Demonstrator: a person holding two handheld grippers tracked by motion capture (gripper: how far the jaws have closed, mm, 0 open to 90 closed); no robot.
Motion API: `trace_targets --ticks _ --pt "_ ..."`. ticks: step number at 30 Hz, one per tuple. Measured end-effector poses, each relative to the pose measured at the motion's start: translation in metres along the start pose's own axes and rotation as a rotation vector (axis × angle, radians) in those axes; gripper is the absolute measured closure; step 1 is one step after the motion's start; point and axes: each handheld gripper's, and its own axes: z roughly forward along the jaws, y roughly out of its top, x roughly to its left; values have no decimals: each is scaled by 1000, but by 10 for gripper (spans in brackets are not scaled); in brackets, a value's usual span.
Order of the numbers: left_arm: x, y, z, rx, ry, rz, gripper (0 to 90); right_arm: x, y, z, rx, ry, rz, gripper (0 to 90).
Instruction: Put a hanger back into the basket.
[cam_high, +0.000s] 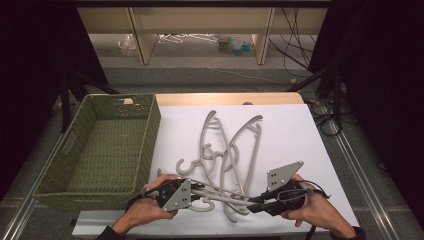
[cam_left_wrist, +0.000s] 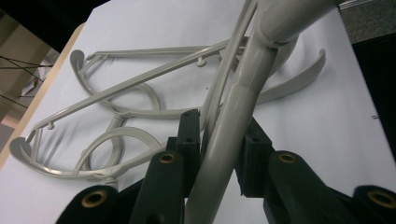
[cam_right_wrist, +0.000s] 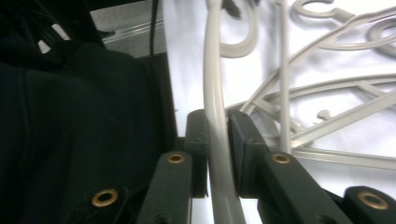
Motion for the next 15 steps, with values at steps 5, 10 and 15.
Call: trace_targets --ticks 5,10,15 --pt "1 9 -7 -26 -22 -49 760 -4 0 -4 -11 -52 -1 740" --pt "1 19 -12 -27 -41 -104 774 -7 0 -3 2 -119 16 706" --pt "0 26 -20 -16 -54 -184 778 -10 1 -4 -13 -182 60 516"
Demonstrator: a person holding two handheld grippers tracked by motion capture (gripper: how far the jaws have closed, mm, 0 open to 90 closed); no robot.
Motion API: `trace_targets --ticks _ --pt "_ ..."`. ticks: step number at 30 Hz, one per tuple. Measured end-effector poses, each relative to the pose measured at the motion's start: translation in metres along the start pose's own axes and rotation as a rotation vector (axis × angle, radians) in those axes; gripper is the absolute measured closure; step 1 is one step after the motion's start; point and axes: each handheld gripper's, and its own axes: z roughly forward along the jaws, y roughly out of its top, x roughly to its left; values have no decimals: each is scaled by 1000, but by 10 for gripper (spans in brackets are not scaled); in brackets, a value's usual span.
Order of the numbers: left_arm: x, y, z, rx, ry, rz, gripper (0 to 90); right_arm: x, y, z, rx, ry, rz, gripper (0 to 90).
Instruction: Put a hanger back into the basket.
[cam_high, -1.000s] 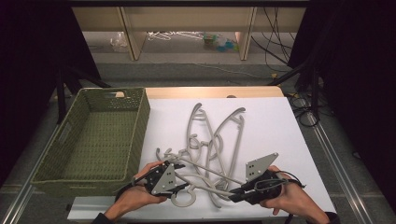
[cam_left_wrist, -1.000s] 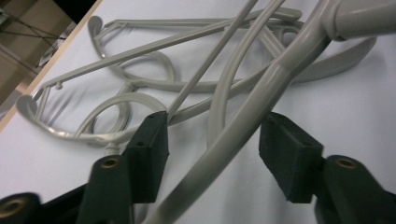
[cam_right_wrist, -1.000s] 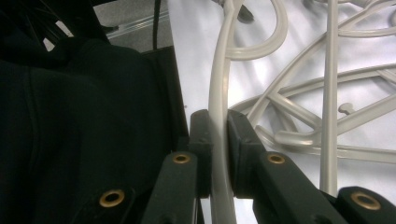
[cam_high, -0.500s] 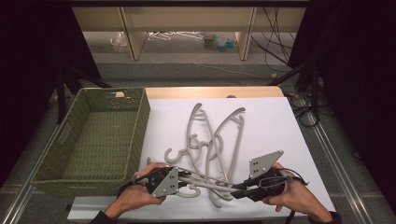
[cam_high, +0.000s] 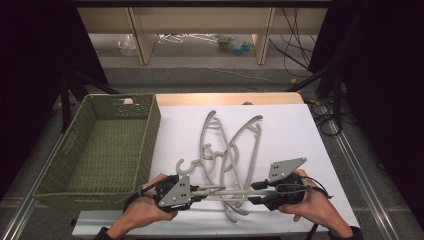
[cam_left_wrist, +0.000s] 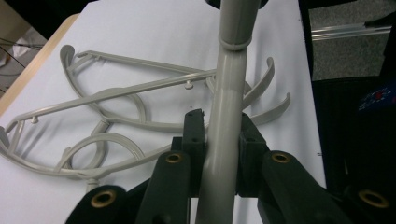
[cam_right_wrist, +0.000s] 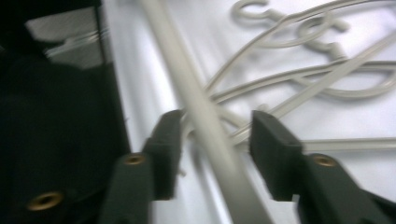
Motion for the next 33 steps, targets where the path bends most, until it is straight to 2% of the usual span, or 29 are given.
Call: trace_targets --ticks 3,5,6,7,8,9,11,12,16,18,21,22,24,25,26,28,29,30,31,33 --pt "1 2 -5 5 9 -44 776 -1 3 -4 -56 -60 49 401" --pt "2 4 -9 2 19 -73 776 0 5 -9 -107 -105 61 358" --pt "2 4 -9 2 19 -73 776 0 5 -9 -107 -105 61 358" --pt "4 5 -13 2 24 -113 775 0 8 -13 -151 -134 71 329" --pt "4 6 -15 -1 29 -122 775 0 9 -15 -175 -150 76 324" --pt "5 6 -17 0 33 -117 776 0 10 -17 -198 -157 88 312" --pt "6 6 -19 -12 34 -139 779 0 12 -22 -262 -151 106 297" --pt "7 6 -20 -3 26 -146 780 -1 12 -23 -286 -146 112 292" --pt "5 8 -21 4 21 -150 780 0 14 -25 -316 -121 129 280" --pt "4 9 -20 1 12 -155 785 -1 15 -28 -358 -130 146 278" --pt "3 11 -20 4 7 -172 789 -2 16 -31 -352 -129 152 272" --pt "3 11 -20 36 29 -157 789 -2 16 -32 -346 -142 148 272" --pt "4 11 -20 32 26 -173 788 -2 15 -32 -348 -147 149 272" --pt "6 10 -22 31 23 -205 788 -3 15 -32 -362 -165 135 271" --pt "8 10 -24 32 35 -238 789 -1 15 -32 -341 -157 152 271" --pt "10 9 -29 47 43 -276 789 0 15 -31 -334 -169 152 270" --pt "10 9 -29 47 43 -276 789 0 14 -30 -325 -169 143 270" --pt "13 9 -33 56 43 -316 789 1 14 -28 -327 -175 151 270" --pt "16 10 -36 59 45 -326 789 2 13 -28 -302 -163 149 270" --pt "19 11 -44 65 54 -353 789 4 11 -25 -286 -157 144 270"
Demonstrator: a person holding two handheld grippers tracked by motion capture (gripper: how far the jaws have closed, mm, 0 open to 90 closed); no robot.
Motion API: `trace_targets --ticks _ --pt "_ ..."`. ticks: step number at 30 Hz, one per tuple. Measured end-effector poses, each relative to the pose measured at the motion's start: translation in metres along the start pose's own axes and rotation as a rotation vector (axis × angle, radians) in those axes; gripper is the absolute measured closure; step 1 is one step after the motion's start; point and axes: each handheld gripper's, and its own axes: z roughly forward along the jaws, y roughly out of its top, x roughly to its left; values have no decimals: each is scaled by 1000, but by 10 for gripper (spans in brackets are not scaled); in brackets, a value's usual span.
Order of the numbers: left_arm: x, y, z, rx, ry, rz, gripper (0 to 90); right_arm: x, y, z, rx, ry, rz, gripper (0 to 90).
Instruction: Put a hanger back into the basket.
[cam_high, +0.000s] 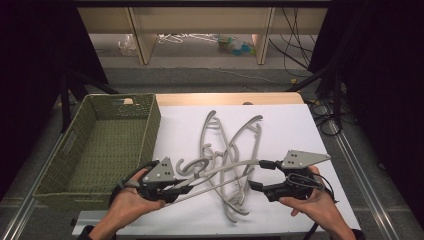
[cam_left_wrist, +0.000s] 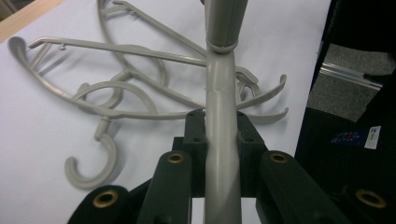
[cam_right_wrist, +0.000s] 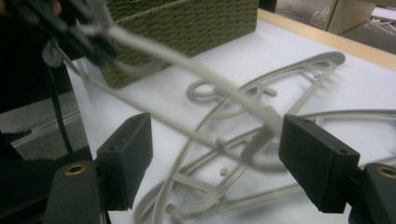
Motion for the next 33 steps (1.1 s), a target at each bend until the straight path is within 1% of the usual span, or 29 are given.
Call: trace_targets --ticks 2,3,5,6,7,9,10,11,12,13,14,15,16,17,18,19,20,21,22,23,24,25,26,27,28,30,31,32,33 --pt "1 2 -4 -2 3 -13 789 1 -1 1 7 -1 -1 271" --pt "2 8 -16 -12 19 -29 789 3 -2 1 16 0 -10 270" --pt "4 14 -29 -40 29 -44 789 5 -3 0 13 10 -18 271" --pt "4 14 -29 -40 29 -44 788 6 -3 0 12 17 -15 271" --pt "8 20 -45 -58 50 -45 788 7 -4 0 9 19 -22 271" --pt "15 24 -61 -73 94 -42 788 9 -5 1 16 19 -23 270" --pt "15 24 -61 -73 94 -42 788 10 -6 1 18 19 -28 271" --pt "24 26 -77 -87 133 -53 788 10 -7 2 20 19 -29 270" --pt "24 26 -77 -87 133 -53 789 10 -7 2 20 19 -29 270" --pt "34 27 -93 -85 169 -56 788 9 -10 4 35 22 -22 271" --pt "39 26 -98 -112 194 -54 788 9 -11 5 39 21 -21 271" --pt "47 27 -107 -93 208 -57 788 8 -12 6 43 19 -21 271" --pt "51 25 -111 -113 226 -52 788 8 -12 7 47 21 -18 271" --pt "56 25 -115 -124 240 -80 789 8 -12 7 47 21 -18 270" --pt "56 25 -115 -124 240 -80 789 8 -13 7 46 22 -19 271" --pt "69 22 -126 -100 268 -73 788 8 -13 8 49 22 -19 271" --pt "74 21 -128 -129 290 -96 788 8 -13 8 51 23 -19 271" --pt "78 19 -131 -126 309 -123 788 7 -14 8 53 24 -17 270" --pt "78 19 -131 -126 309 -123 788 7 -14 8 53 24 -17 270" --pt "90 14 -136 -127 329 -136 789 7 -14 9 53 21 -11 270" --pt "96 12 -137 -128 344 -153 788 7 -15 10 50 17 -11 270" --pt "96 12 -137 -128 344 -153 788 7 -15 10 50 17 -11 270" --pt "107 7 -139 -133 352 -139 788 6 -16 10 54 14 -12 270" --pt "114 2 -140 -134 358 -159 788 5 -16 10 55 12 -8 266" --pt "121 -2 -140 -133 364 -161 788 5 -16 11 54 12 -7 264" --pt "131 -9 -141 -137 376 -187 788 5 -17 11 55 9 -8 261" --pt "131 -9 -141 -137 376 -187 788 5 -17 11 55 9 -8 261" --pt "139 -16 -142 -129 385 -204 789 4 -17 11 56 10 -8 260" --pt "144 -19 -142 -124 388 -200 788 5 -17 11 58 11 -4 260"
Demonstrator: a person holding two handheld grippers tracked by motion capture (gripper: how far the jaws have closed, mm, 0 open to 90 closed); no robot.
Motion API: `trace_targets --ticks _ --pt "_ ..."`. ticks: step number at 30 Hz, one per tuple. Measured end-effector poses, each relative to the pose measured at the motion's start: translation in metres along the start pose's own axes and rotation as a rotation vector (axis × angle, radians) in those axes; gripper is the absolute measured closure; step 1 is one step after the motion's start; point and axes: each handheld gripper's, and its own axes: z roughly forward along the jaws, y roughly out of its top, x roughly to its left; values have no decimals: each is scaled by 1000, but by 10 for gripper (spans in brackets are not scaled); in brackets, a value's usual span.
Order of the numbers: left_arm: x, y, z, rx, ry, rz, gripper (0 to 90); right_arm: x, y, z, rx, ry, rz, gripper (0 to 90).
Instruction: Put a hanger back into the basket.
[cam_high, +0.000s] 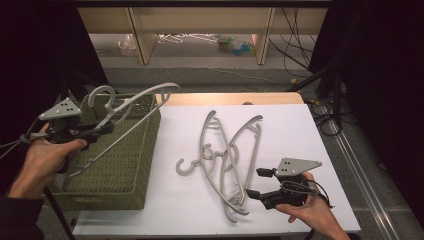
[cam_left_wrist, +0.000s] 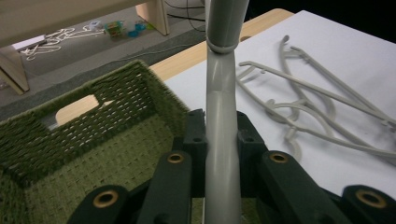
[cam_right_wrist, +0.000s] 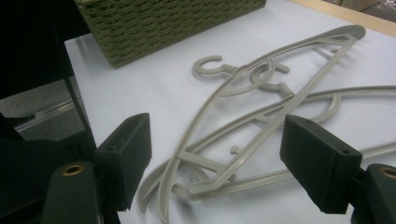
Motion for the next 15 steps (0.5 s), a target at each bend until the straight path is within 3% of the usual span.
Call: trace_targets --ticks 9,15 --pt "31 -20 9 40 71 -16 788 0 -1 2 10 5 0 259" --pt "43 -32 16 49 87 -41 788 0 -2 4 17 7 -3 258"
